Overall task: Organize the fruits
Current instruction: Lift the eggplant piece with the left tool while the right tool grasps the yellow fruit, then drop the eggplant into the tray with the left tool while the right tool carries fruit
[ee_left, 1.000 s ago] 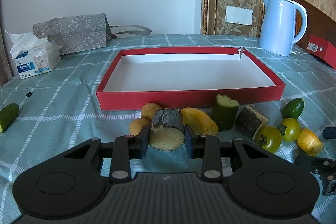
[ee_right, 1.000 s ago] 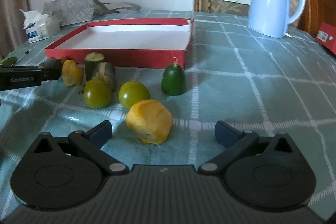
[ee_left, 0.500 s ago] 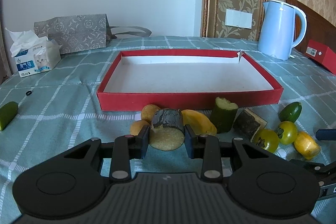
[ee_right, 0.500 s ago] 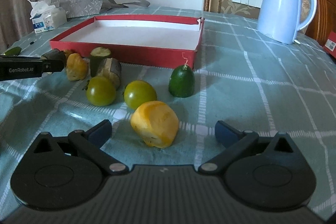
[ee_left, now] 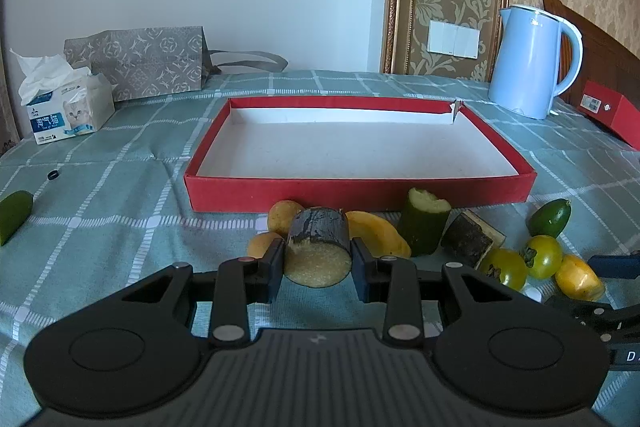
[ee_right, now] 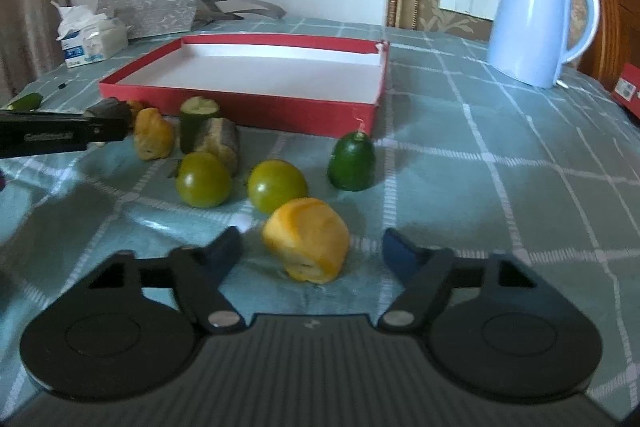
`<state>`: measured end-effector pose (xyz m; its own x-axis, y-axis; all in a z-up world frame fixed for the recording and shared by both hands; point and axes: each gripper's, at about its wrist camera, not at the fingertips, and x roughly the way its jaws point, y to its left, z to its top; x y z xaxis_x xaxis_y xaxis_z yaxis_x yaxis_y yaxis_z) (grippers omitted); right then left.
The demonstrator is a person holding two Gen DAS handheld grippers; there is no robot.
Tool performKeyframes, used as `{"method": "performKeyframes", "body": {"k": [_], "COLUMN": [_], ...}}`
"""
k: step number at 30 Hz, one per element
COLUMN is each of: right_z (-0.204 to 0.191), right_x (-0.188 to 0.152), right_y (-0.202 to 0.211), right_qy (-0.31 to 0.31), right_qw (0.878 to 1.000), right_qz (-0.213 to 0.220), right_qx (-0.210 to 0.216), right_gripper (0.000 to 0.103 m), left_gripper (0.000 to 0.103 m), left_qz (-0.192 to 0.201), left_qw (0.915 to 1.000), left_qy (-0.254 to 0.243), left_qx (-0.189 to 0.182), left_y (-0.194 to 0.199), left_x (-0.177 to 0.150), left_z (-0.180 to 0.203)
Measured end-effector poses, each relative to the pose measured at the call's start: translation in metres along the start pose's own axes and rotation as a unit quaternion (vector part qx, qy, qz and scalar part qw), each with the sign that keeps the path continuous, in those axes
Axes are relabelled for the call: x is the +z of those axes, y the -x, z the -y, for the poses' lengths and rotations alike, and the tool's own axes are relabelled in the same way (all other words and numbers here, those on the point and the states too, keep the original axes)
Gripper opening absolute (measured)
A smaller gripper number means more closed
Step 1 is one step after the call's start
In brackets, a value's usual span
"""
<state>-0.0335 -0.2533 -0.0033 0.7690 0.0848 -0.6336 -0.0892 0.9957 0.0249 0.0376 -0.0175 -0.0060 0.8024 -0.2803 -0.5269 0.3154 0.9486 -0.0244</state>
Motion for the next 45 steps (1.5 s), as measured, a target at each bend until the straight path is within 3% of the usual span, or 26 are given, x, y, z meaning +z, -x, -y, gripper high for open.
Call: {"method": "performKeyframes", "body": {"k": [6, 17, 25, 31, 35, 41, 45], "right_z": [-0.002, -0.002, 0.003, -0.003, -0.008, -0.015, -0.018], "right_x": [0.001, -0.002, 0.004, 0.023, 0.043, 0.080, 0.105], "right_y": [0.005, 0.010, 0.023, 0.022, 0.015, -0.012, -0.045], "right_qy": [0.008, 0.004, -0.004, 0.010, 0.022, 0.041, 0.044], "right_qw": [1.000, 1.000, 0.997, 0.995, 0.993, 0.991, 0.992], "right_qz": [0.008, 0.028, 0.070, 0.100, 0.117, 0.126, 0.108], "right_qx": [-0.001, -0.006, -0.015, -0.019, -0.018, -0.036, -0.041], "right_gripper": [0.042, 0.041, 0.041, 0.041, 0.041, 0.041, 0.041], "left_gripper": [0.034, 0.034, 0.034, 0.034, 0.034, 0.034, 0.034], "left_qz": [0.001, 0.011, 0.036, 0.026, 0.042, 0.047, 0.014], "left_qw": [1.0000, 0.9999, 0.9992, 0.9990, 0.9987, 0.9986, 0.9995], "left_qy": [0.003, 0.006, 0.019, 0.038, 0.025, 0.015, 0.017], "left_qx": [-0.002, 0.000, -0.003, 0.000, 0.013, 0.020, 0.021], "left_y": [0.000, 0.004, 0.017, 0.013, 0.010, -0.022, -0.062], "left_x": [0.000, 0.000, 0.001, 0.015, 0.036, 0.073, 0.089], "left_z": [-0.001, -0.001, -0.011, -0.022, -0.022, -0.018, -0.015]}}
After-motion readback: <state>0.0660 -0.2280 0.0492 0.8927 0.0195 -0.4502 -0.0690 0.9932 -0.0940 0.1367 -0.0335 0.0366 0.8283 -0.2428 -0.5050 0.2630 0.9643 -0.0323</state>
